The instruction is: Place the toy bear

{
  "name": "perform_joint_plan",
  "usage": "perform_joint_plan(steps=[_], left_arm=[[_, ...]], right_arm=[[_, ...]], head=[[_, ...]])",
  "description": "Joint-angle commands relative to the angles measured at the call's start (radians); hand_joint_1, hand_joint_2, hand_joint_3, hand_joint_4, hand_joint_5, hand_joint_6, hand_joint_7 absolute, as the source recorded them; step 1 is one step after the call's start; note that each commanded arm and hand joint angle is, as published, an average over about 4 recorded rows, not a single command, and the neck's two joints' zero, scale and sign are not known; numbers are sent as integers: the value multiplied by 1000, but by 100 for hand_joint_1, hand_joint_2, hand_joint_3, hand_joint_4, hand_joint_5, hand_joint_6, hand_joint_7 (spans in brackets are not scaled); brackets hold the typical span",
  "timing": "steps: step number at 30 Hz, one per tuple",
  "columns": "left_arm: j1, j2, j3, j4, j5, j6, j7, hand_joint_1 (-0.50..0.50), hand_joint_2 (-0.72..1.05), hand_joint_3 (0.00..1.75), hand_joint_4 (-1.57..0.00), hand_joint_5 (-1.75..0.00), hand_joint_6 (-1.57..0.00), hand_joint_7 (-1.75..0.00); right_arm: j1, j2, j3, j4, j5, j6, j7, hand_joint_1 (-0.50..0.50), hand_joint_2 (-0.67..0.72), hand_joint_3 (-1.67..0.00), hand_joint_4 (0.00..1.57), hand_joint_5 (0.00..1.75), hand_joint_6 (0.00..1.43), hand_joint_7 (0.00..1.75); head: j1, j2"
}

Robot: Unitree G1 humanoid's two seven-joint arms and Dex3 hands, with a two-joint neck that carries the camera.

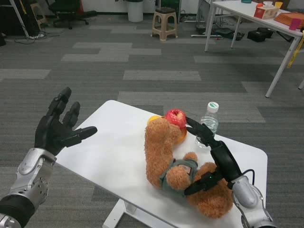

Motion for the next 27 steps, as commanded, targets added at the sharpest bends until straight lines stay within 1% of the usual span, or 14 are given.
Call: perform_joint_plan(steps=[1,3,5,9,13,16,19,21,23,26,27], left_arm=[[-14,6,2,7,2,-5,-1,46,52,9,0,0,0,-14],[-13,7,2,7,1,-5,-1,46,52,9,0,0,0,-14],[-12,8,2,7,1,-5,-1,46,52,9,0,0,0,-14],[-9,10,0,7,0,-5,-1,46,52,9,0,0,0,-14],[-8,12,-3,6,0,-5,-1,46,52,9,0,0,0,-14],[-4,12,-3,2,0,-5,-1,46,52,9,0,0,0,-14],[0,12,-3,-3,0,-5,-1,46,52,9,0,0,0,-14],[1,12,-3,-5,0,-6,-1,46,52,9,0,0,0,-14],[3,12,-3,-7,0,-5,-1,46,52,9,0,0,0,-17],[3,12,-3,-10,0,-6,-1,46,52,9,0,0,0,-17],[3,13,-3,-10,0,-6,-1,46,52,9,0,0,0,-16]], right_arm=[[26,5,-6,-56,27,9,1,-42,12,-8,0,29,0,14],[41,5,-2,-89,39,15,1,-42,15,-8,0,29,0,14],[53,5,1,-123,46,20,1,-42,15,-6,0,29,0,14],[69,5,1,-187,62,27,0,-42,15,-8,0,29,0,14],[82,5,9,-232,106,28,-11,-42,15,-8,0,29,0,14],[91,1,26,-267,164,28,-46,-42,15,-8,0,27,0,14],[96,-7,52,-317,239,28,-113,-42,15,-8,0,19,0,14],[96,-12,67,-340,273,28,-142,-42,15,-8,0,19,0,14],[96,-15,83,-362,306,27,-170,-42,15,-8,0,19,0,14],[92,-18,105,-404,356,27,-227,-44,20,-8,0,19,0,14],[89,-19,110,-419,367,27,-247,-44,22,-8,0,17,0,14]], head=[[-1,-1],[-2,-2],[-4,-2],[-7,0],[-7,3],[-6,7],[-6,8],[-5,8],[-5,7],[-5,7],[-5,5]])
